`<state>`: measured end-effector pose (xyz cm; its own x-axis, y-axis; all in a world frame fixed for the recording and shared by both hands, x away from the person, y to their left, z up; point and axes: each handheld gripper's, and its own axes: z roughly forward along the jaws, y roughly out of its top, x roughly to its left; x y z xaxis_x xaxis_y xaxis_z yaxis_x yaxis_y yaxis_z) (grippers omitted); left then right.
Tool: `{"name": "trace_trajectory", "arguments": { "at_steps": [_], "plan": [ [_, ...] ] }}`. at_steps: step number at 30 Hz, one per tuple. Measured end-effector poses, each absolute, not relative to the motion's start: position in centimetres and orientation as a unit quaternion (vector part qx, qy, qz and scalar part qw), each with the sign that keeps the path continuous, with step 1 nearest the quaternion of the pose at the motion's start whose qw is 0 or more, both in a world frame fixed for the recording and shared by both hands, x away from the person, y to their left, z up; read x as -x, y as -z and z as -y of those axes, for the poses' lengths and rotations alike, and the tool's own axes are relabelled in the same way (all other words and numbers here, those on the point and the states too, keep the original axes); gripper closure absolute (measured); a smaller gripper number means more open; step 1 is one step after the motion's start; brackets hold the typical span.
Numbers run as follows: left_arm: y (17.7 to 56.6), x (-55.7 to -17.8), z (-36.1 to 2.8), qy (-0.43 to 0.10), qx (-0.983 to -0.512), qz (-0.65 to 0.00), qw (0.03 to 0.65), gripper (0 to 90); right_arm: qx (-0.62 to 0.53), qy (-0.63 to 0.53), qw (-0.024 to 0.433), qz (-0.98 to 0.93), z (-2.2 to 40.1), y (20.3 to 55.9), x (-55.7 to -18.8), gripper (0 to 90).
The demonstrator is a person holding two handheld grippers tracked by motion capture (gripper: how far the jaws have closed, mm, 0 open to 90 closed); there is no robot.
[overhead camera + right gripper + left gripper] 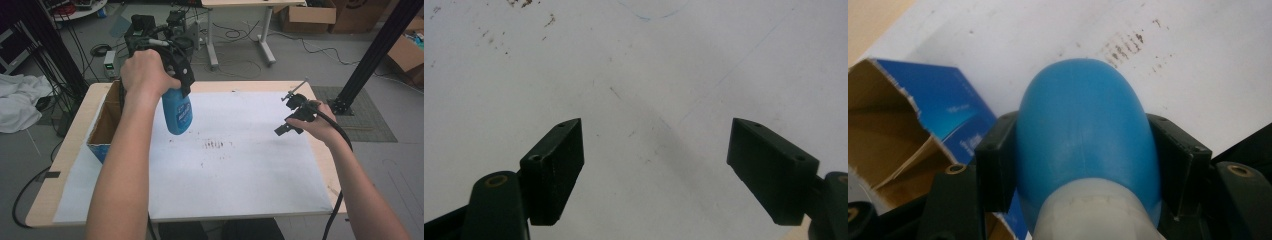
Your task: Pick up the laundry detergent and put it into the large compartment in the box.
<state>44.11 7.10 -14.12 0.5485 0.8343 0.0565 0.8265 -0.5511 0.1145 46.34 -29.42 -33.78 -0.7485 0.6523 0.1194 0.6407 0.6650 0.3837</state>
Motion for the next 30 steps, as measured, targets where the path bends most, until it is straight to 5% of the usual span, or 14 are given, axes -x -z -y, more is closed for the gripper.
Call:
{"name": "trace_trajectory", "arguments": {
  "at_steps": [17, 30],
  "plan": [
    [8.0, -42.8, -15.2, -0.087, -0.789, -0.606, 0.050, 37.5, -0.357, -0.204, 0.018, -0.911, 29.6, 33.3, -46.5, 22.7],
    [7.6, -41.7, -21.1, -0.109, -0.747, -0.654, 0.041, 37.5, -0.363, -0.202, 0.017, -0.910, 29.6, 33.2, -46.5, 22.7]
  ]
}}
